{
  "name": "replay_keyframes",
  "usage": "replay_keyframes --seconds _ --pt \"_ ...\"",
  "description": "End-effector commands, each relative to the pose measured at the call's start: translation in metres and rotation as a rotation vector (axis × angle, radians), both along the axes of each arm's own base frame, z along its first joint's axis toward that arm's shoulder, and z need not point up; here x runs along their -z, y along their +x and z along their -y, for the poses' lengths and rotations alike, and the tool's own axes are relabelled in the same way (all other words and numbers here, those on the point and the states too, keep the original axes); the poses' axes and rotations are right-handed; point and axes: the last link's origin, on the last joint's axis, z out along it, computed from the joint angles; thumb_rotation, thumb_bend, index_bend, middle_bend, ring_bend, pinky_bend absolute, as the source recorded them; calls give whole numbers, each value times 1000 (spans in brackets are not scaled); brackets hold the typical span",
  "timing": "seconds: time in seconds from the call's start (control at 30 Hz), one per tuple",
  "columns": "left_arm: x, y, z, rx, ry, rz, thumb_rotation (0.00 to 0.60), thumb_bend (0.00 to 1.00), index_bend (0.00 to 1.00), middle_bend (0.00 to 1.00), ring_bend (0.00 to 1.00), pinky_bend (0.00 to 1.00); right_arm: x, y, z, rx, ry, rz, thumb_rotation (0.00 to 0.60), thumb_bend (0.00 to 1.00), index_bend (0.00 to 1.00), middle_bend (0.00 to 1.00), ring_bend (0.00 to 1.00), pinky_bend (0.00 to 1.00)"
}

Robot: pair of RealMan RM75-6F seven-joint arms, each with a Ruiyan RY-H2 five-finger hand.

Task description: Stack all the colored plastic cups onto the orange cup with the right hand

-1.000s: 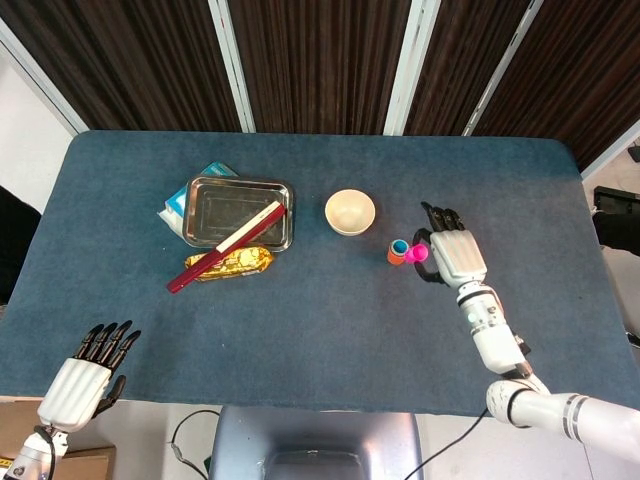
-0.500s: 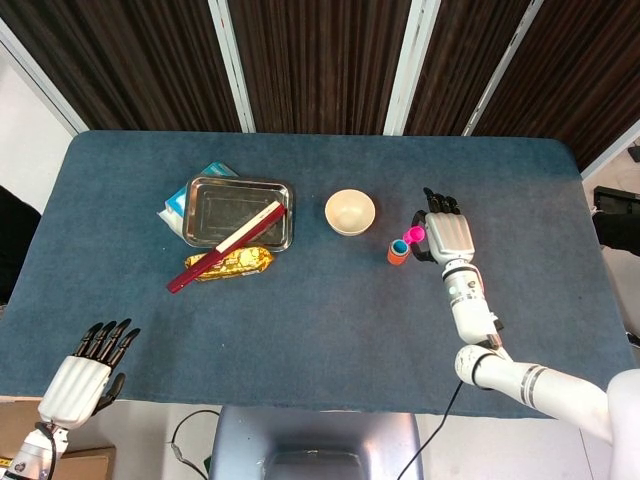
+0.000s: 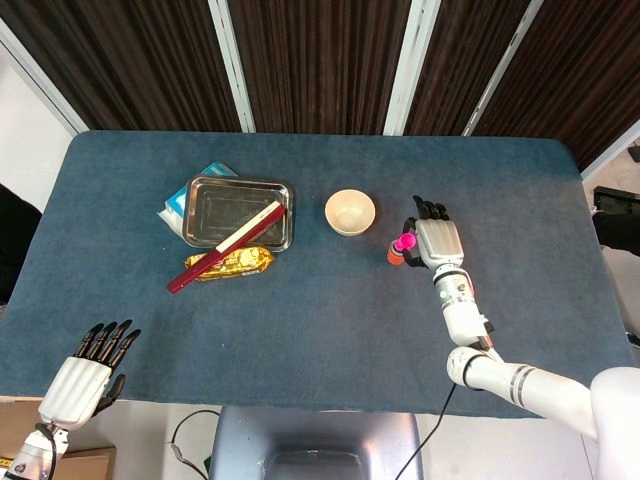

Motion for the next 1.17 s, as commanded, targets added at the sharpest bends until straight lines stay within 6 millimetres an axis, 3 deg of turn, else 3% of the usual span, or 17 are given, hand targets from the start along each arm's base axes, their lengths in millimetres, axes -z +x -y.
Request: replay_keyframes --seconds 0.03,0.23,0.4,0.5,0.6,0.73,0.83,0.93,1.17 --pt "0 0 0 0 0 1 600 504 0 0 0 93 3 0 0 6 12 2 600 485 529 12 0 0" --pt "-1 0 0 -1 2 2 600 504 0 0 0 93 3 -3 -4 21 37 -26 600 485 124 0 0 0" --pt "-3 0 1 4 7 9 600 505 0 0 0 93 -13 -1 -21 -17 26 1 600 485 33 0 0 0" --pt "-7 1 2 9 20 18 600 504 0 0 0 93 -38 -7 -58 -86 5 10 600 485 14 0 0 0" --pt "-12 2 3 20 45 31 600 504 0 0 0 88 -68 -29 -122 -120 7 -46 600 446 1 0 0 0" --pt "-18 2 4 33 80 52 600 504 0 0 0 85 -108 -69 -213 -112 -53 -72 600 379 0 0 0 0" --pt "-20 3 5 40 94 63 600 504 0 0 0 85 -122 -102 -260 -90 -112 -76 600 368 0 0 0 0" --pt "-21 5 5 55 110 74 600 505 0 0 0 85 -127 -126 -277 -17 -155 -69 600 363 0 0 0 0" --pt "-22 4 6 53 116 79 600 505 0 0 0 85 -137 -125 -276 -52 -203 -45 600 360 0 0 0 0"
